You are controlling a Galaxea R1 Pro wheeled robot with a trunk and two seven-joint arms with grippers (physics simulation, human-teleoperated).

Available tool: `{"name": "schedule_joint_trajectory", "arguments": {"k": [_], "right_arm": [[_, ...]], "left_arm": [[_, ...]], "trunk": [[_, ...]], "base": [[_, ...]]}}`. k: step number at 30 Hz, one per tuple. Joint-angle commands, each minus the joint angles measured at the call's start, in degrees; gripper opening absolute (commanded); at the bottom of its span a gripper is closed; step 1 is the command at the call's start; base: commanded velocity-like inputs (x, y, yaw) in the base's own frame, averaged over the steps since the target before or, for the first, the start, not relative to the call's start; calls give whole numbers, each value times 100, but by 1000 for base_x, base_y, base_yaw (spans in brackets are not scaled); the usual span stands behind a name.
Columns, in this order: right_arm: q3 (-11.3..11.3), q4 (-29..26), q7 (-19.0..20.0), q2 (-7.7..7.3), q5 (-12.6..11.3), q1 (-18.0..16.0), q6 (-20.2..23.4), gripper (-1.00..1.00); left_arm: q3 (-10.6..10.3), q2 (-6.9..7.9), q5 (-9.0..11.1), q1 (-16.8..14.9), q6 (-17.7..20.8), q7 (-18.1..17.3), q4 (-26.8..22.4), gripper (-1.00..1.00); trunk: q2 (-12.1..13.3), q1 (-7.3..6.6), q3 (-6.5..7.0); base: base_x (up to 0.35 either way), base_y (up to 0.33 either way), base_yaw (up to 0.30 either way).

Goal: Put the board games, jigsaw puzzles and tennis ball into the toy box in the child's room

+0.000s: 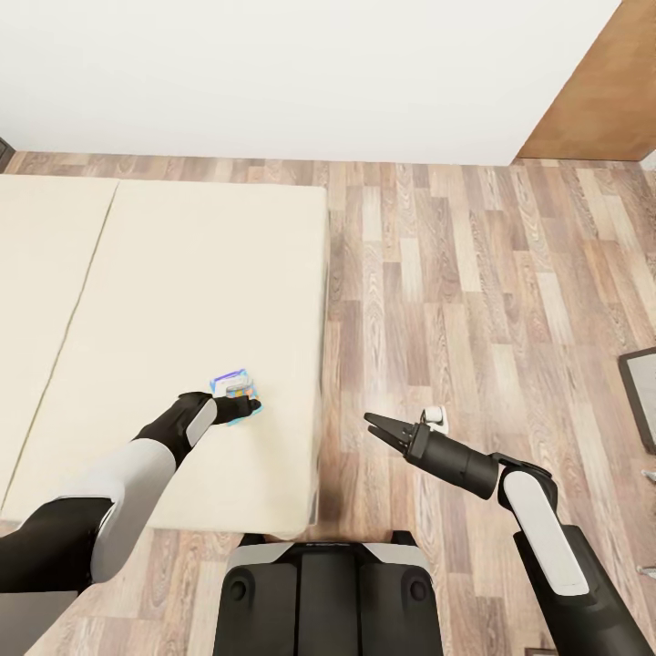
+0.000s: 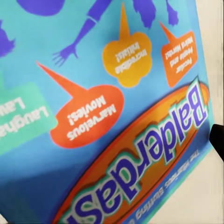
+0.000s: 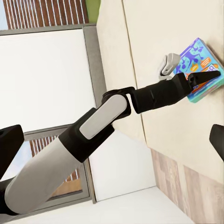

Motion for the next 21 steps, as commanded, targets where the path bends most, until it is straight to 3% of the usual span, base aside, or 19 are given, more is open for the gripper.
{"name": "schedule_joint_trajectory", "arguments": {"k": [1, 10, 21], "right_arm": [[2, -1, 36, -8, 25, -3, 12, 100], [-6, -1, 39, -10, 25, -3, 13, 100], [-6, 1, 37, -10, 25, -3, 12, 100]], "left_arm": [[-9, 3, 37, -1, 30, 0, -8, 100], [-9, 3, 37, -1, 30, -3, -10, 100], [-9, 1, 37, 1, 35, -4, -10, 100]], "trunk": [[-9, 3, -6], [-9, 3, -6], [-9, 3, -6]], "base": [[-2, -22, 0], [0, -10, 0], [-26, -122, 0]]}}
